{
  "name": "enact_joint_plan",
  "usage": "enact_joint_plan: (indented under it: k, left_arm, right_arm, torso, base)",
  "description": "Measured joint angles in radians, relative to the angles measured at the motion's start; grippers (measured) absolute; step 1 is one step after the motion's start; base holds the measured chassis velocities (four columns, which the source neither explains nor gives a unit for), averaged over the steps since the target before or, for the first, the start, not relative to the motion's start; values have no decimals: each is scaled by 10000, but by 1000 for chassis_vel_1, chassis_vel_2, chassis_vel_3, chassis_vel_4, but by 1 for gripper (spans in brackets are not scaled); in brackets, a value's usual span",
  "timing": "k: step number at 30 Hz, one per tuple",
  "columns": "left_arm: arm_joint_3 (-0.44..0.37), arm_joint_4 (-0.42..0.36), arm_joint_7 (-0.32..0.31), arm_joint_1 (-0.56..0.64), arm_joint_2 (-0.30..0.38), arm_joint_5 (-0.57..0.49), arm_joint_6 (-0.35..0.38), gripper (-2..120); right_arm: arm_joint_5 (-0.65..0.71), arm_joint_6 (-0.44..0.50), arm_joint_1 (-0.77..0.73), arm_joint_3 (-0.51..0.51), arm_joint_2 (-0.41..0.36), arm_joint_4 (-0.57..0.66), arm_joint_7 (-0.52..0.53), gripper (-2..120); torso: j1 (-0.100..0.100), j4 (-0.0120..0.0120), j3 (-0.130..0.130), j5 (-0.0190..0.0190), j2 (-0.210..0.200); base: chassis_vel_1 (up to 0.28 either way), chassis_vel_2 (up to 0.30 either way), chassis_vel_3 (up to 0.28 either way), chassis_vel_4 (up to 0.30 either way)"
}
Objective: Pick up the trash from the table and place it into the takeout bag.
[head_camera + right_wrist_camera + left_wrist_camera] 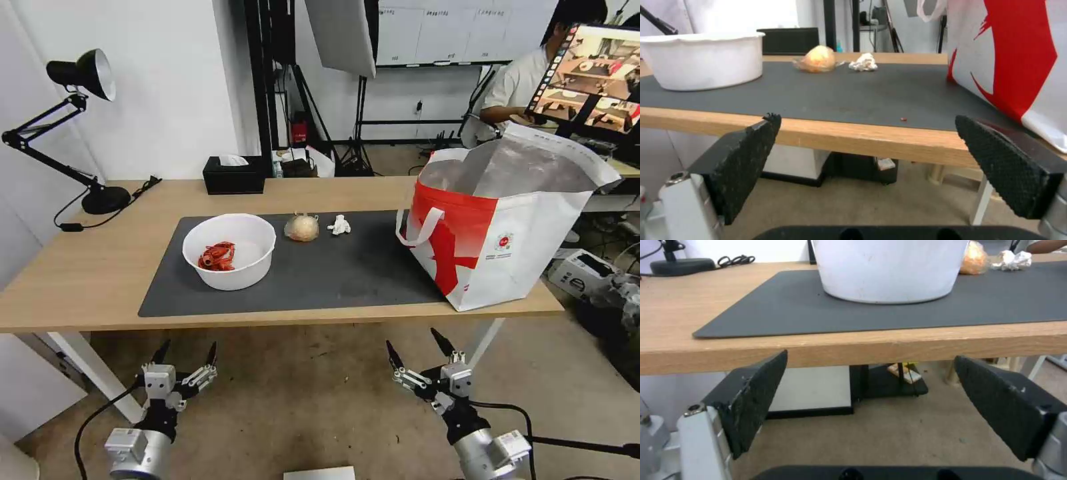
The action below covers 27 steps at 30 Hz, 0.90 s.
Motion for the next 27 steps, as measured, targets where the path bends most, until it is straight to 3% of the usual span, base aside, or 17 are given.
enact_joint_plan:
  k: [24, 27]
  left_arm:
    - [-35, -82, 10, 92, -55, 97, -85, 100]
    - [-74, -167, 10, 85, -34, 89, -88, 100]
  right_arm:
    - [-18, -96, 115, -267, -68, 221, -11, 100]
    - [270, -498, 486, -431, -420, 662, 64, 100]
  torso:
    - [0, 0, 0, 0, 0]
    - [0, 0, 0, 1, 0]
  base:
    - [0, 0, 0, 0]
    - [0, 0, 0, 0]
